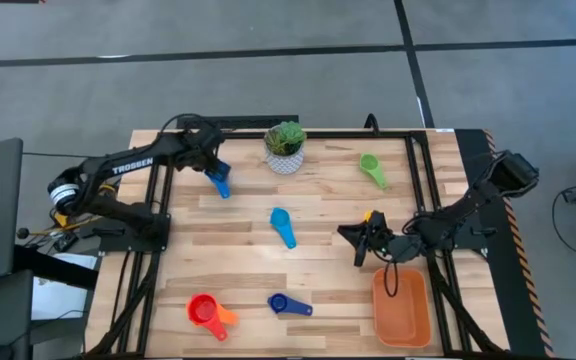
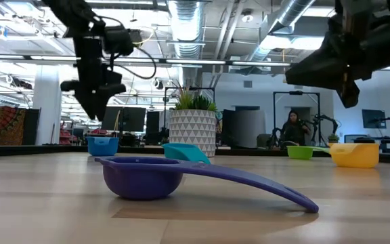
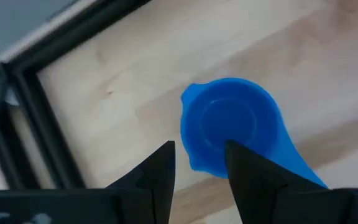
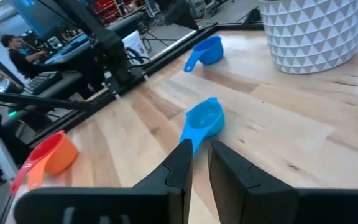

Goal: Nest measuring cups in basket
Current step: Stack the blue measuring cup on top of the red measuring cup

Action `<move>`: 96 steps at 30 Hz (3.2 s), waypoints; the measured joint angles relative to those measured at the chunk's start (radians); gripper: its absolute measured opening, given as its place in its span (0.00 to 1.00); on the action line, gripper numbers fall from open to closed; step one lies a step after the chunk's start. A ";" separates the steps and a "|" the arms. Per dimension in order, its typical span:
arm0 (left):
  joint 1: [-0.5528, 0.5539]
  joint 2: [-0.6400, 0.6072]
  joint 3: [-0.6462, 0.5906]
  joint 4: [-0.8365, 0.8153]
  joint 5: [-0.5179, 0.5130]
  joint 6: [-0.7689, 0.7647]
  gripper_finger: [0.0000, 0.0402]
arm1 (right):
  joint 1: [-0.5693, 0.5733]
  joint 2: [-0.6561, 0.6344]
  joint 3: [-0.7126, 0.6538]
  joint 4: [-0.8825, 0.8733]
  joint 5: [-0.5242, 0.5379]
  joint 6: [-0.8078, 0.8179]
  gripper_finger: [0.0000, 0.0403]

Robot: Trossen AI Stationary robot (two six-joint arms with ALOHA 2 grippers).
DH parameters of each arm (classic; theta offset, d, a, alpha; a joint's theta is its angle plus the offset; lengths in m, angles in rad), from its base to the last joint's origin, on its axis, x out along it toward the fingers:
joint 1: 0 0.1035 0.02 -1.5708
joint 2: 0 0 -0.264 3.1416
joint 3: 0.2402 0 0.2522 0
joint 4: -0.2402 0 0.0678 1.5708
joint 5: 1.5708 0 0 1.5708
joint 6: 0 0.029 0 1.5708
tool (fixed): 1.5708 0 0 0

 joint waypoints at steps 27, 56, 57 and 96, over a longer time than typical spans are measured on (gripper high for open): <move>0.159 0.200 -0.061 0.152 0.112 -0.019 0.33 | -0.011 -0.001 0.000 -0.034 -0.026 -0.008 0.19; -0.820 -0.281 -0.061 -0.093 0.037 -0.647 0.00 | 0.000 -0.002 0.000 0.015 0.017 0.024 0.19; -0.894 -0.281 -0.061 -0.092 0.023 -0.716 0.00 | -0.004 -0.002 0.000 0.021 0.018 0.021 0.19; -1.634 0.335 0.287 -0.364 0.228 -1.859 0.07 | -0.176 -0.004 0.000 0.059 -0.056 -0.061 0.19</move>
